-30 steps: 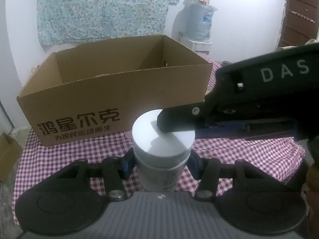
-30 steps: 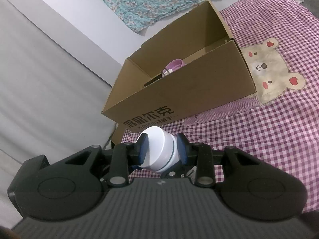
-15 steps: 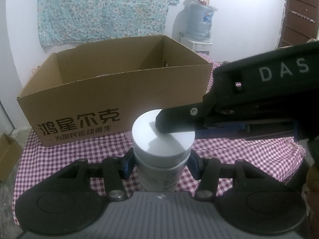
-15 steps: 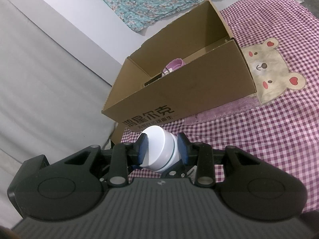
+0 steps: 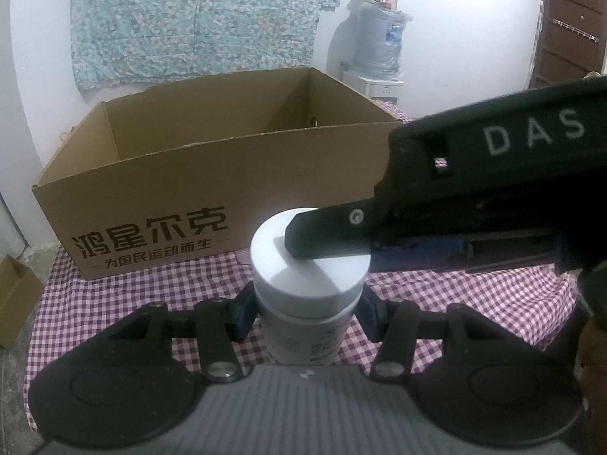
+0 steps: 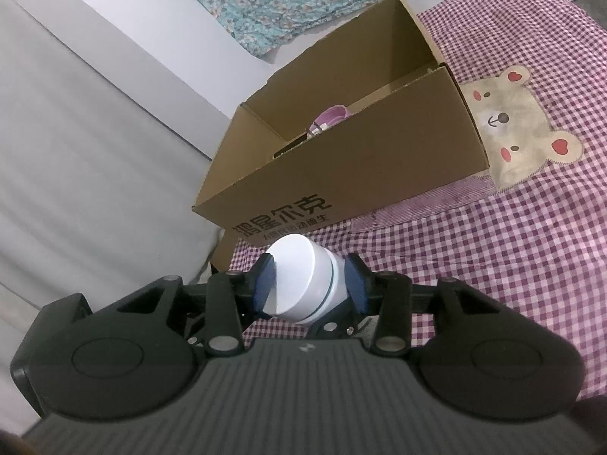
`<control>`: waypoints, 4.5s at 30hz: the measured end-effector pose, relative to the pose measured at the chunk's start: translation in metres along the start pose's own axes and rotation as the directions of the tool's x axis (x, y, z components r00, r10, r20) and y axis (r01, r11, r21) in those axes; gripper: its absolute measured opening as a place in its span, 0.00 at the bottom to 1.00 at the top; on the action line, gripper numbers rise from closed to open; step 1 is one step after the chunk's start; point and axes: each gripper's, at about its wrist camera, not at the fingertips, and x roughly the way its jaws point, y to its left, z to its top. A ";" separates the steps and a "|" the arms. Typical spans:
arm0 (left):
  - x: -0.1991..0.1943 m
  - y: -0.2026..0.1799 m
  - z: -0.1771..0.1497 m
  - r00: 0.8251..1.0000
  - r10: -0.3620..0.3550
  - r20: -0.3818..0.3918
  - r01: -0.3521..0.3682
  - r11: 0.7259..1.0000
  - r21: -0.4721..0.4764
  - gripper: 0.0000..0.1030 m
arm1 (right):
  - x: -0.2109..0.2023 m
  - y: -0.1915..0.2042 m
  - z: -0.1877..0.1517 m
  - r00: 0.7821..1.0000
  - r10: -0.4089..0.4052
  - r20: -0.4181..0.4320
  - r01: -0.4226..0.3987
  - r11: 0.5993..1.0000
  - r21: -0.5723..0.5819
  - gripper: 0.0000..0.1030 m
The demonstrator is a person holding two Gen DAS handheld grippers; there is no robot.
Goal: Organize rigid objects
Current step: 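Lift the white bottle with the right gripper and carry it toward the box, then lower the white bottle into the box and open the right gripper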
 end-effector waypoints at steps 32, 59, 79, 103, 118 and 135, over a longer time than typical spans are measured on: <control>-0.003 0.007 0.002 1.000 -0.008 0.012 0.008 1.000 -0.012 0.52 | 0.001 0.002 0.001 1.000 0.000 0.000 0.000 1.000 -0.006 0.41; -0.069 0.014 0.032 0.986 0.079 0.150 -0.084 0.996 0.024 0.52 | -0.040 0.055 0.015 0.991 0.117 0.071 -0.109 0.988 -0.106 0.41; -0.038 0.054 0.152 0.991 -0.066 0.114 0.063 0.998 0.027 0.52 | -0.041 0.109 0.146 0.992 0.115 0.046 -0.107 0.982 -0.154 0.43; 0.177 0.098 0.197 0.977 -0.102 -0.188 0.095 0.994 -0.048 0.52 | 0.135 -0.011 0.251 0.994 -0.053 -0.099 0.046 0.996 -0.079 0.41; 0.152 0.082 0.197 0.985 -0.118 -0.127 0.117 0.993 -0.011 0.89 | 0.108 -0.008 0.249 0.998 -0.056 -0.004 0.055 0.992 -0.117 0.43; -0.011 0.103 0.154 0.971 -0.178 0.158 0.179 0.984 0.009 1.00 | -0.063 0.045 0.171 0.964 0.079 0.255 -0.038 0.986 -0.160 0.86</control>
